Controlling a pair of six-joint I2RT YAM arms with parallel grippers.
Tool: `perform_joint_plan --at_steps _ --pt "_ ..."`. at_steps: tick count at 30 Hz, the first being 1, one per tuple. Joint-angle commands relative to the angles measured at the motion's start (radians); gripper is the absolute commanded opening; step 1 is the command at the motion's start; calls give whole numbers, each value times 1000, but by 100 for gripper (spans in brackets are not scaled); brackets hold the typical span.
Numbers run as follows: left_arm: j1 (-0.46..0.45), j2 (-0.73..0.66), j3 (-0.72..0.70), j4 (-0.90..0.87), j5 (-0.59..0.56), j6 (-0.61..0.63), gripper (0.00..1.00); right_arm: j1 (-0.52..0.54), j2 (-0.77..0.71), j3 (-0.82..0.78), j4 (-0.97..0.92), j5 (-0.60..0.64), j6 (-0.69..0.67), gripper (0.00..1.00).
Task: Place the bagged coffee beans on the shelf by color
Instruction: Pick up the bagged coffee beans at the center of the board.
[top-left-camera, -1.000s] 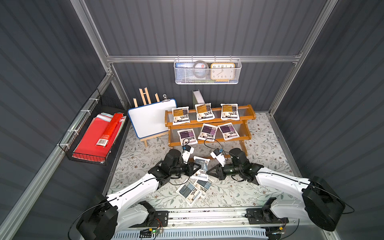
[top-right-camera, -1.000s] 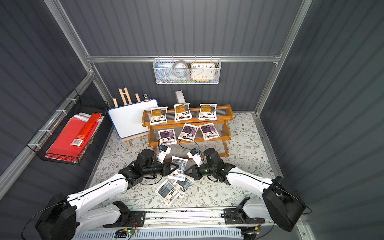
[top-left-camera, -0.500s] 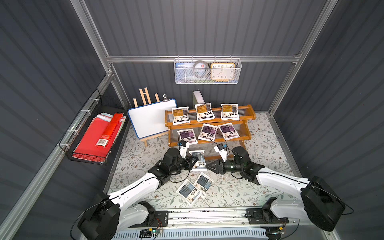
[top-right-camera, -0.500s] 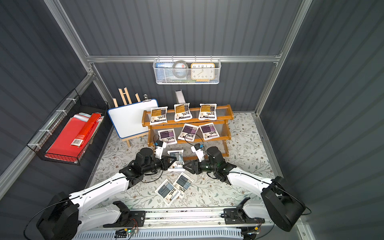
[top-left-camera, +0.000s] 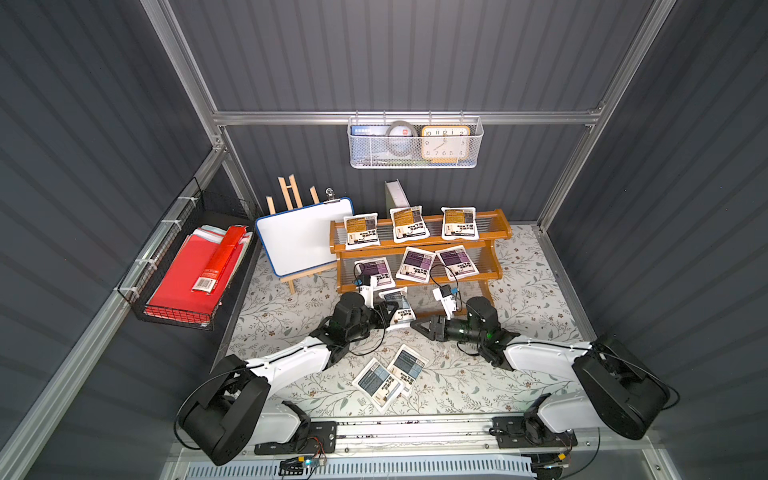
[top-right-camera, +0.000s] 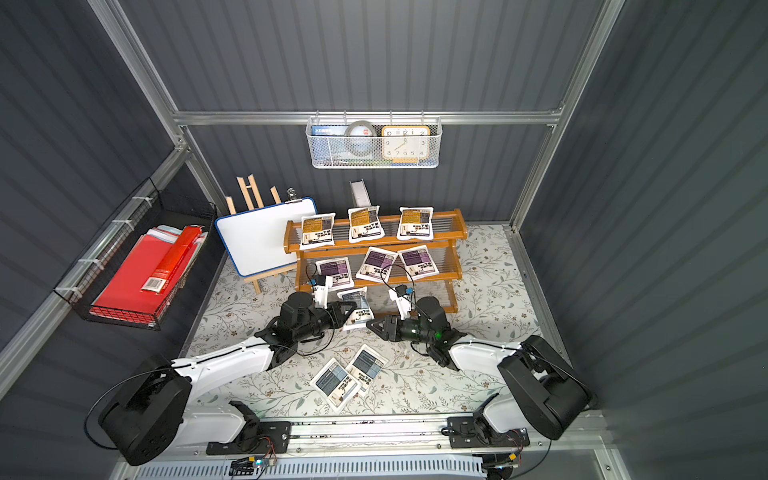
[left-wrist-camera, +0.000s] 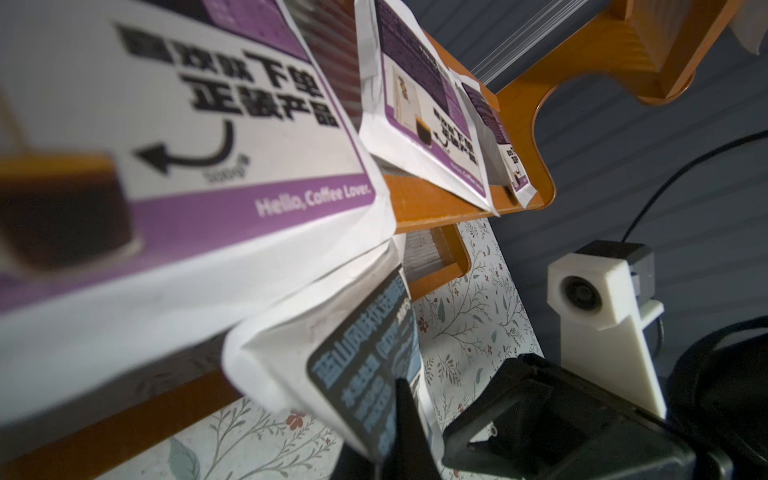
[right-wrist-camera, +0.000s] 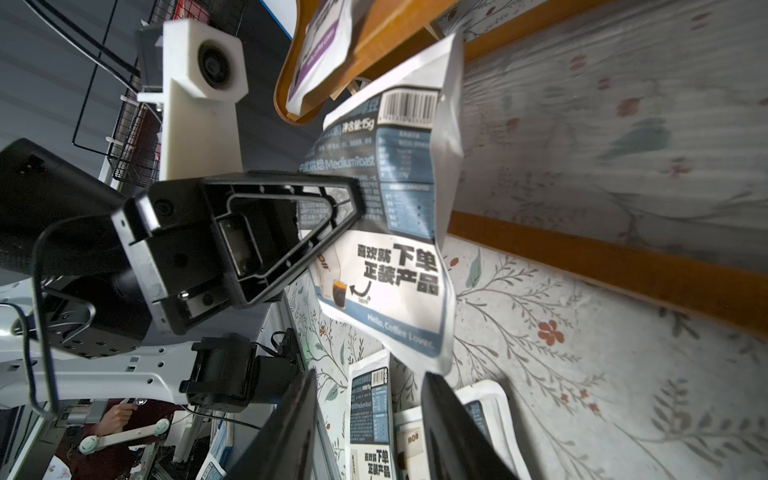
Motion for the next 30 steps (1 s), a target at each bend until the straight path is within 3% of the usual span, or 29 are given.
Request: perform_joint_plan --at_steps 1,20,30 --pt "1 -5 12 50 11 -21 0 -5 35 25 89 -16 33 44" --pt "11 -16 0 42 -38 -38 0 -45 -16 -18 -19 -59 -31 42" --pt "13 -24 -7 47 -43 -37 0 -48 32 -13 34 -65 -8 42"
